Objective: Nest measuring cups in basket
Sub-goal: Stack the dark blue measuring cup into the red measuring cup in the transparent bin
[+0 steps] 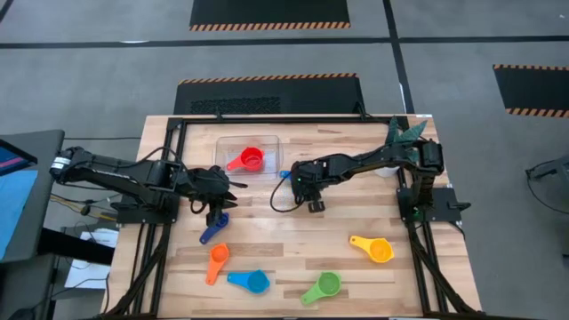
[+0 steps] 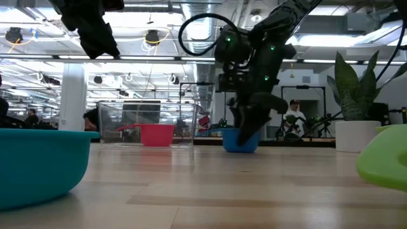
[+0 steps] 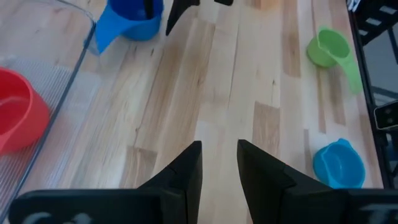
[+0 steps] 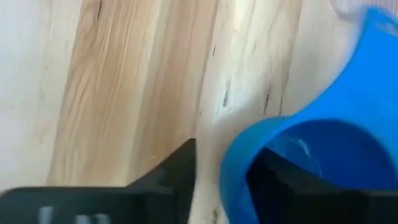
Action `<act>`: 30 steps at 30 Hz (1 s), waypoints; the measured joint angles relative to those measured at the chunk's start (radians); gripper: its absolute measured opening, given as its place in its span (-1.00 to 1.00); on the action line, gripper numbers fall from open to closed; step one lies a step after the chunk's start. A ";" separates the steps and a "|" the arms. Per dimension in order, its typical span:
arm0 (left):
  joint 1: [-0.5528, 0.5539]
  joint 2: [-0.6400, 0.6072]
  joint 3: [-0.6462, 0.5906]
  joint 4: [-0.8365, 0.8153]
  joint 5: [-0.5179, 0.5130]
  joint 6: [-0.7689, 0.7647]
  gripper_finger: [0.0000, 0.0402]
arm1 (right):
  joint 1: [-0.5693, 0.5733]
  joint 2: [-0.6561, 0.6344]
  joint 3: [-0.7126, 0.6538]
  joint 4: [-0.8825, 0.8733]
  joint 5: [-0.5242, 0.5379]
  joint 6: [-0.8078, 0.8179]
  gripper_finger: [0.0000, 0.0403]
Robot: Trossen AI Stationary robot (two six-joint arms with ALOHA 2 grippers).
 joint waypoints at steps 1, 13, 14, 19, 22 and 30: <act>0.000 0.000 0.000 -0.001 0.000 0.006 -0.56 | 0.001 0.000 0.000 0.002 0.000 0.025 -0.46; 0.000 0.000 0.000 0.004 -0.023 0.011 -0.56 | 0.052 -0.039 0.149 -0.227 -0.002 0.231 -0.94; 0.000 0.000 0.000 0.004 -0.023 0.011 -0.57 | 0.065 -0.054 0.176 -0.271 -0.008 0.223 -0.94; 0.000 0.000 0.000 -0.016 -0.022 0.011 -0.57 | 0.131 -0.120 0.348 -0.377 0.004 0.179 -0.95; -0.001 -0.007 -0.001 -0.037 -0.018 0.011 -0.57 | 0.152 -0.156 0.433 -0.262 0.085 0.143 -0.95; -0.034 -0.056 -0.001 -0.160 -0.026 -0.005 -0.57 | 0.081 -0.146 0.545 0.204 0.200 0.024 -0.95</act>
